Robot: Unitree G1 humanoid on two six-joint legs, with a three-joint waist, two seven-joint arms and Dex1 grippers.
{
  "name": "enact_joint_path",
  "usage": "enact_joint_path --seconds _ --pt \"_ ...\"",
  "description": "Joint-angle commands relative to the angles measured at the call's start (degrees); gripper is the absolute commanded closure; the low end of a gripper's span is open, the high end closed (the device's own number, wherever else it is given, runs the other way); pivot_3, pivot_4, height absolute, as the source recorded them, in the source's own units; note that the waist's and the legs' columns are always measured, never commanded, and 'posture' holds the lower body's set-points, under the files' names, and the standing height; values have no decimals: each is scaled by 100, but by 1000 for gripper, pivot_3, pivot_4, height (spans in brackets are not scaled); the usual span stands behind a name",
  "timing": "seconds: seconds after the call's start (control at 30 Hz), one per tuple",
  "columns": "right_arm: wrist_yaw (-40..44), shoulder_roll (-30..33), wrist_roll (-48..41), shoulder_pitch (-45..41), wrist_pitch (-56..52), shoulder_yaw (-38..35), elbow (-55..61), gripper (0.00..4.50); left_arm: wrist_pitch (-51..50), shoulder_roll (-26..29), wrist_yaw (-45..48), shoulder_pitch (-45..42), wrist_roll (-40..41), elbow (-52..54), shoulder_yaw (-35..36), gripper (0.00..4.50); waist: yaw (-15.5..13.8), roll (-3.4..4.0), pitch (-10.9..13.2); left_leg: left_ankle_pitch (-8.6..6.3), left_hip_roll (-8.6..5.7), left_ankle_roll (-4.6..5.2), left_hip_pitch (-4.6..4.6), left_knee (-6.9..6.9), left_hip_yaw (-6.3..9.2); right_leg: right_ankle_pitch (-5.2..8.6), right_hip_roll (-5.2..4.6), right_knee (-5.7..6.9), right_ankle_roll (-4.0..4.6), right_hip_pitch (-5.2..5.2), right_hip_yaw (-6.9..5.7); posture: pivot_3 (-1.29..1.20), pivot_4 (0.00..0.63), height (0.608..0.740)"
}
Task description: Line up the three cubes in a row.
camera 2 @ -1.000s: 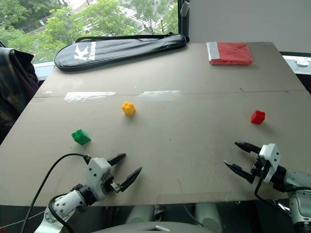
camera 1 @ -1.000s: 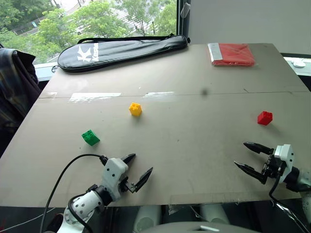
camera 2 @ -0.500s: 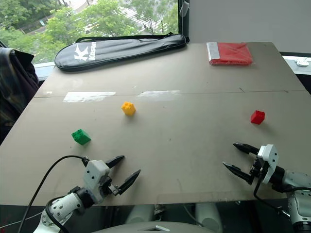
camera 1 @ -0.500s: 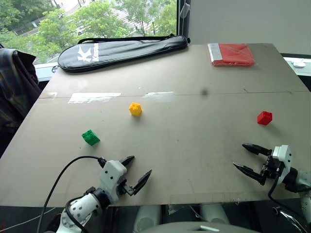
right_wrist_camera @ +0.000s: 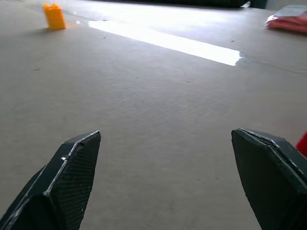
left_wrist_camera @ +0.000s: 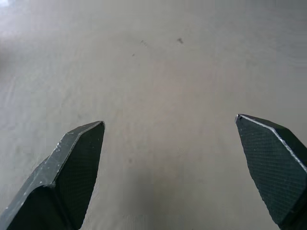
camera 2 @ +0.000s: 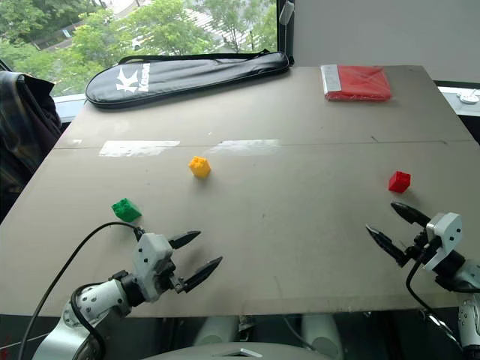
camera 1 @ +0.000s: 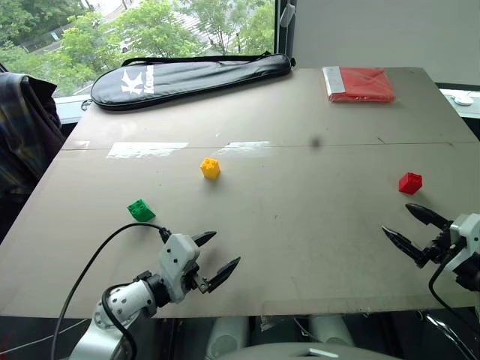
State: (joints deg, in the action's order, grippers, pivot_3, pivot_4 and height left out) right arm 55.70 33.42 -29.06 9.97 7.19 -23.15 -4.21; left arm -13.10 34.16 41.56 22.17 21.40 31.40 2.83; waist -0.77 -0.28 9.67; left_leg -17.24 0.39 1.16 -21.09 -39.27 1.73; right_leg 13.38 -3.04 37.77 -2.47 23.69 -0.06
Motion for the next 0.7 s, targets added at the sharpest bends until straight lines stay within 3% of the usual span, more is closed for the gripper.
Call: enact_joint_path --seconds 0.03,0.2,0.4,0.7 --pt "-1259 -67 322 -233 -261 -423 158 0 -594 365 320 -847 583 636 -56 27 -6 0 0 0 -1 0 -1 -1 1 0 0 3 0 0 -1 0 150 700" --pt "-2503 -370 569 -583 -1031 -240 477 0 -1307 691 653 -2041 1050 733 -364 27 47 2 -1 2 -2 -2 3 -4 -5 -10 9 11 16 1 7 0 150 700" --pt "-3781 -952 1022 -1361 -1523 69 309 0 -1693 612 774 -3405 997 451 -850 27 136 1 0 2 -8 -2 1 -2 -4 -18 15 11 24 2 11 0 150 700" --pt "-4297 -1210 1359 -2118 -1229 152 -583 0 -1921 452 747 -3964 953 398 -1140 27 151 0 3 1 -12 -1 -4 2 -4 -28 15 4 5 6 14 0 150 700"
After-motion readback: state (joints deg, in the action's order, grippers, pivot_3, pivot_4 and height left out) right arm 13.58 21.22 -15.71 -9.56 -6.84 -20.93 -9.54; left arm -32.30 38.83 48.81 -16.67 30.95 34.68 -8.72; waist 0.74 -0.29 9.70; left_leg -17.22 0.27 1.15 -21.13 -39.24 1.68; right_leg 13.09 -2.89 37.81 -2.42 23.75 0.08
